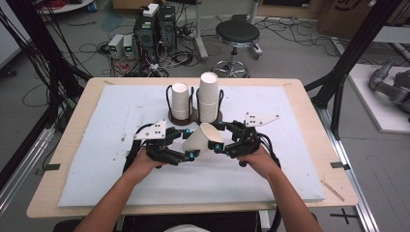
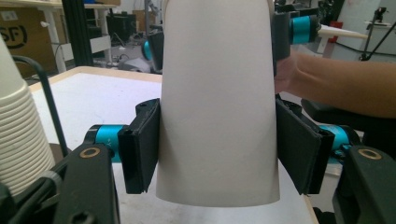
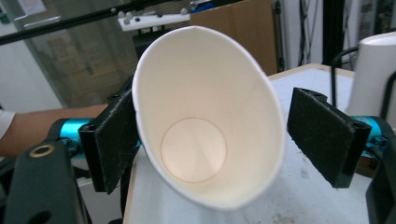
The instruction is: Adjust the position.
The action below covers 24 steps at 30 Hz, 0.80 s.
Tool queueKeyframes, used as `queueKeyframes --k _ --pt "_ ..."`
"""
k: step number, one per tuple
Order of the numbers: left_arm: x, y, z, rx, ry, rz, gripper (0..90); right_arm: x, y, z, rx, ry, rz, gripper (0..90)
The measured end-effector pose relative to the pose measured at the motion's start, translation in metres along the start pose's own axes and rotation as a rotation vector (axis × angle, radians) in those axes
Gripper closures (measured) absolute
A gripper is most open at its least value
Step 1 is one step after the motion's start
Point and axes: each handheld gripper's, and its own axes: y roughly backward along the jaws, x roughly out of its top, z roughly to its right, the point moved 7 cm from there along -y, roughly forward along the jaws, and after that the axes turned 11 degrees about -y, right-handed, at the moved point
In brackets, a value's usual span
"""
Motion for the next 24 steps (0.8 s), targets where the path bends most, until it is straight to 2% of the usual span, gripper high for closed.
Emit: queueKeyframes --k 1,2,7,11,14,16,20,21,24 --pt "0.0 -0.001 0.001 -0.003 -0.002 -0.003 35.7 -0.001 -0.001 -0.001 0.012 0.009 -0.005 20.1" --pt "-0.001 -0.001 0.002 -0.009 -0.006 -0.008 35.7 -0.001 -0.002 -0.002 0.019 0.019 -0.006 27.9" --pt "-0.001 -0.002 0.002 -0.011 -0.012 -0.015 36.6 0.0 0.001 -0.004 0.015 0.061 -0.019 35.4" --pt "-0.005 -0.005 0.002 0.007 -0.027 -0.05 34.8 -0.001 0.001 -0.004 0.0 0.094 -0.047 36.7" --pt "-0.006 -0.005 -0.001 0.03 -0.023 -0.062 27.3 -0.003 0.002 -0.002 -0.037 0.117 -0.076 37.1" --pt "-0.007 -0.004 -0.001 0.031 -0.016 -0.063 27.3 -0.003 0.002 0.0 -0.059 0.124 -0.096 37.1" --pt "-0.01 -0.007 0.001 0.014 -0.022 -0.085 28.7 -0.004 0.0 -0.001 -0.059 0.129 -0.109 37.0" --pt "-0.01 -0.007 0.001 0.009 -0.027 -0.088 33.9 -0.004 -0.001 -0.002 -0.057 0.128 -0.113 36.3" --pt "-0.01 -0.008 0.003 -0.005 -0.028 -0.09 35.3 -0.004 -0.002 -0.003 -0.05 0.117 -0.103 31.5"
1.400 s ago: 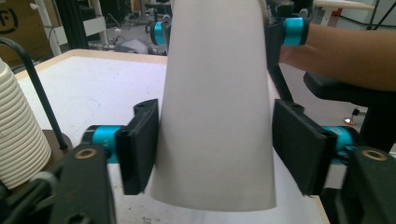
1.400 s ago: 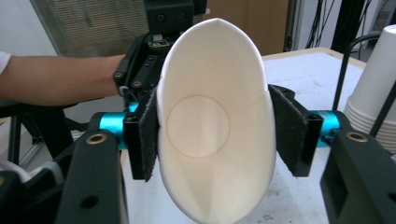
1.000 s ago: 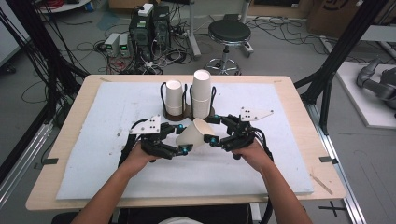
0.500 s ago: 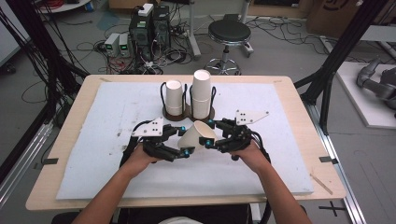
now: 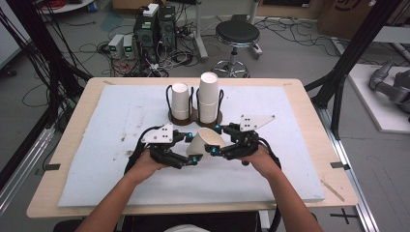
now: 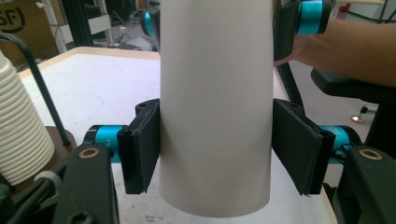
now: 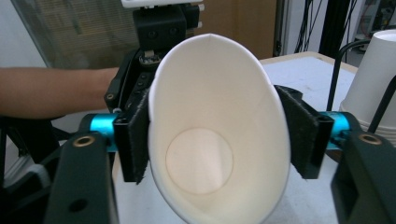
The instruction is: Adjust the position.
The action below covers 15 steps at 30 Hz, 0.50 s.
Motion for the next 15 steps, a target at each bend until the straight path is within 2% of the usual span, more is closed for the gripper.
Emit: queueKeyframes --k 4,9,12,15 --pt "0.002 0.002 -0.002 0.001 0.008 0.018 34.9 0.004 -0.001 -0.001 0.013 -0.052 0.049 19.6" --pt "0.006 0.007 -0.006 0.023 0.044 0.079 35.1 0.011 0.003 0.0 0.014 -0.109 0.123 18.6" --pt "0.007 0.008 -0.006 0.023 0.039 0.082 35.1 0.008 0.0 0.002 -0.001 -0.117 0.114 18.3" --pt "0.006 0.006 -0.004 0.017 0.033 0.077 35.1 0.006 -0.004 0.0 0.011 -0.1 0.101 21.0"
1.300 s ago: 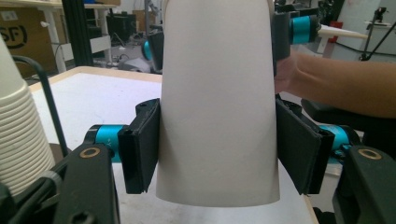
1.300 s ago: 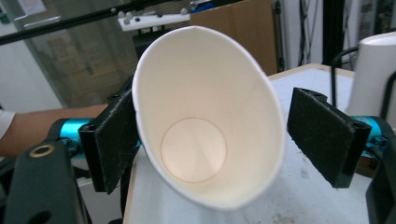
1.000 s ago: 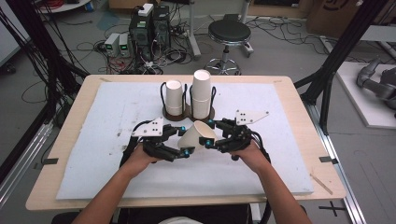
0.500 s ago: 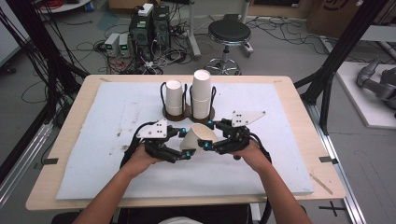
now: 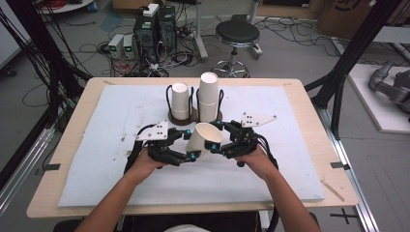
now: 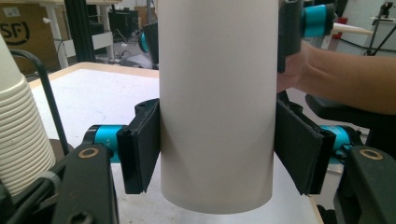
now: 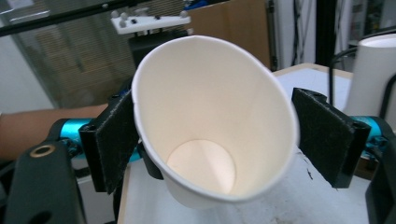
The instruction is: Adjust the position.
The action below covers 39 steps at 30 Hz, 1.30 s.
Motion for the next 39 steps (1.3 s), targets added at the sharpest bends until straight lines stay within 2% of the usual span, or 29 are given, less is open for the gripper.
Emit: queueKeyframes --k 1,3,5,10,12,14,17,21,26,29,34,36,39 --pt "-0.0005 -0.0006 0.0009 -0.006 -0.002 -0.003 35.3 -0.0004 -0.0004 -0.0013 0.006 0.015 -0.007 28.4" --pt "-0.0015 -0.0015 0.0017 -0.012 -0.007 -0.01 35.7 -0.0002 -0.0001 -0.0035 0.0 0.056 -0.014 31.6" --pt "-0.0022 -0.0022 0.0021 -0.013 -0.006 -0.015 35.7 -0.0007 0.0003 -0.0037 -0.002 0.07 -0.026 33.4" --pt "-0.0041 -0.0036 0.0017 0.0 -0.017 -0.036 33.8 -0.0014 0.0005 -0.0037 -0.005 0.087 -0.037 34.6" --pt "-0.0063 -0.0033 -0.0004 0.012 -0.015 -0.056 29.9 -0.001 0.0019 -0.0035 -0.012 0.092 -0.04 35.0" --pt "-0.0069 -0.0031 -0.0008 0.016 -0.021 -0.062 29.7 0.0001 0.0034 -0.0026 -0.026 0.104 -0.047 35.7" --pt "-0.0071 -0.0041 0.0 0.016 -0.024 -0.064 29.6 0.001 0.0036 -0.0012 -0.053 0.123 -0.066 36.1" --pt "-0.0082 -0.0056 0.0012 0.015 -0.023 -0.073 29.7 -0.0005 0.0015 -0.0019 -0.065 0.134 -0.09 36.1" --pt "-0.0094 -0.0062 0.0026 0.003 -0.033 -0.086 32.5 -0.0035 -0.0027 -0.0042 -0.058 0.149 -0.117 36.1" --pt "-0.0093 -0.0064 0.0036 0.0 -0.043 -0.089 35.2 -0.0037 -0.0033 -0.005 -0.052 0.143 -0.118 35.3" --pt "-0.0072 -0.0057 0.0033 -0.001 -0.036 -0.073 35.2 -0.0027 -0.0042 -0.0054 -0.043 0.112 -0.1 26.1" --pt "-0.0054 -0.0044 0.0023 0.003 -0.028 -0.056 35.2 -0.0008 -0.0045 -0.0059 -0.046 0.09 -0.073 19.9" --pt "-0.0034 -0.0016 -0.0003 0.018 -0.018 -0.035 35.2 0.0038 -0.0013 -0.0064 -0.024 0.054 -0.026 19.8"
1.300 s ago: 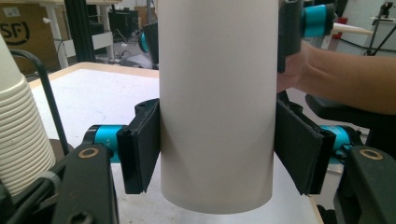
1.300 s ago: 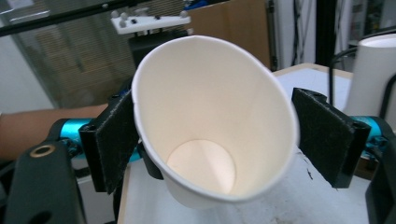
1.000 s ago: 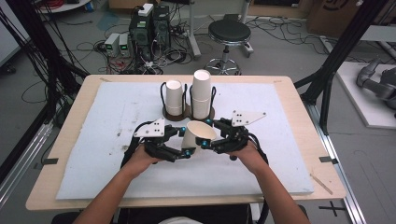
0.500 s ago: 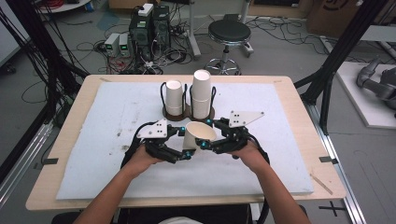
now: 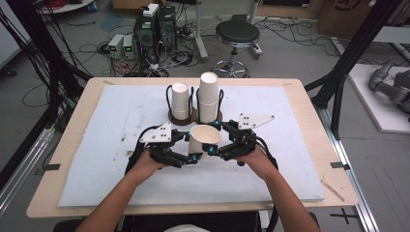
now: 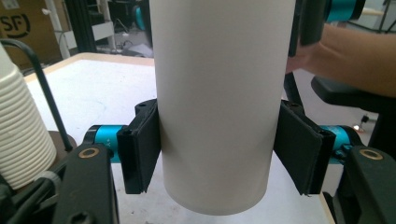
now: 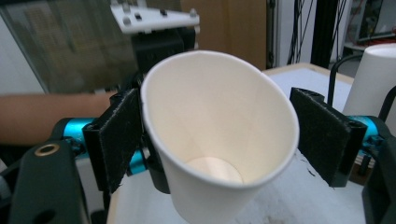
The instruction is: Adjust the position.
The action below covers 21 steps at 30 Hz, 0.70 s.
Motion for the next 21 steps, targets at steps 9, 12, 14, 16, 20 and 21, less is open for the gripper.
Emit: queueKeyframes --k 9,12,14,16,20,21 --pt "-0.0004 -0.0008 0.0009 -0.004 -0.001 0.003 35.7 -0.0012 -0.0007 -0.0012 0.018 0.007 0.0 30.2" --pt "-0.0008 -0.0019 0.002 -0.01 -0.006 -0.002 36.2 -0.0013 0.0004 -0.0014 0.019 0.026 -0.006 35.5" --pt "-0.0015 -0.0027 0.0025 -0.011 -0.006 -0.01 36.3 -0.0016 0.0007 -0.0017 0.018 0.048 -0.013 37.2" --pt "-0.0023 -0.0041 0.0027 -0.009 -0.004 -0.017 36.0 -0.0024 0.0009 -0.0016 0.015 0.053 -0.024 38.2" --pt "-0.0049 -0.0055 0.0008 0.008 0.015 -0.039 27.2 -0.0028 0.0035 0.0015 -0.003 0.064 -0.039 38.3" --pt "-0.0052 -0.0055 0.0007 0.007 0.014 -0.041 27.2 -0.0023 0.0042 0.0023 -0.009 0.068 -0.039 38.3"
